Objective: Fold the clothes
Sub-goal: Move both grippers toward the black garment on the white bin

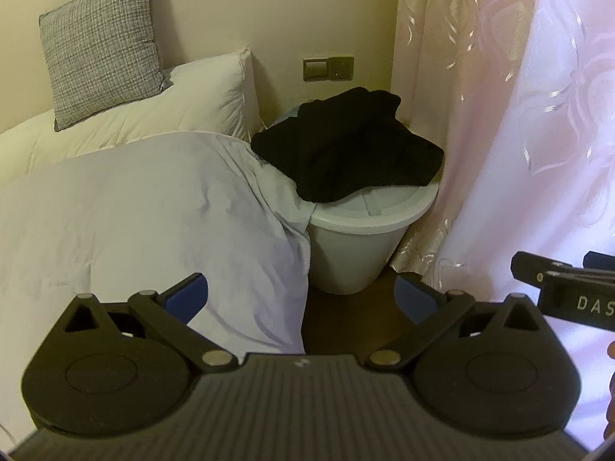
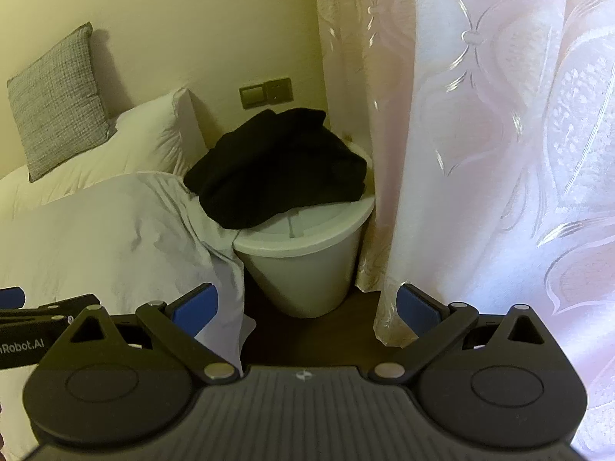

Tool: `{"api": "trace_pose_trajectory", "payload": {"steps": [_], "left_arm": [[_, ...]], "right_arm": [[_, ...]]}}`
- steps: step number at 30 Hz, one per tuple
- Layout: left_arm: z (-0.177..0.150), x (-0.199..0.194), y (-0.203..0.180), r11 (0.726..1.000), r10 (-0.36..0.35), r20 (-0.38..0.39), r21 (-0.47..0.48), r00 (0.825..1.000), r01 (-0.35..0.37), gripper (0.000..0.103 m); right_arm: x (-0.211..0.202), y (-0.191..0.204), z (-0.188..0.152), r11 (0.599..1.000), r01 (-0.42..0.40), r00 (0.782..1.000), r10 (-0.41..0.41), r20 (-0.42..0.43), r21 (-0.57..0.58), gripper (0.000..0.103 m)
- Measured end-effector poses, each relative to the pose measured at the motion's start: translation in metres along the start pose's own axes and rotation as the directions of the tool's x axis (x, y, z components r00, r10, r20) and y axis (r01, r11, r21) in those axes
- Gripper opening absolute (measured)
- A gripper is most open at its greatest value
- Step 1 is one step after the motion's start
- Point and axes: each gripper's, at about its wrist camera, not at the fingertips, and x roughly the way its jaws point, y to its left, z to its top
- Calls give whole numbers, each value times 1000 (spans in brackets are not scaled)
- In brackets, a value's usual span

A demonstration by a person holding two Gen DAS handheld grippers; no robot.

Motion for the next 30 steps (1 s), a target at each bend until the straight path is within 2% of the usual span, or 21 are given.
{"api": "trace_pose_trajectory", "payload": {"steps": [4,6,10,14,30], "left_arm": [[4,2,4,1000,-3,0,-4,1000,3,102],[6,4,6,1000,-5,-1,-6,1000,5,102],[10,6,10,1000,-8,-1,-10,1000,8,102],[14,8,14,1000,-11,-1,-13,1000,11,102],[27,26,22,999,-31,15,-12,999,31,102]], "right_arm": [[-6,3,-3,1000,-5,1000,5,-4,-11,102],[-8,14,-4,999,29,1000,-29,0,-33,102],[4,11,5,1000,10,1000,-10,-19,-16,102],[1,18,7,1000,17,999,-16,28,-26,102],[18,17,25,1000,10,999,-9,54,-21,102]]}}
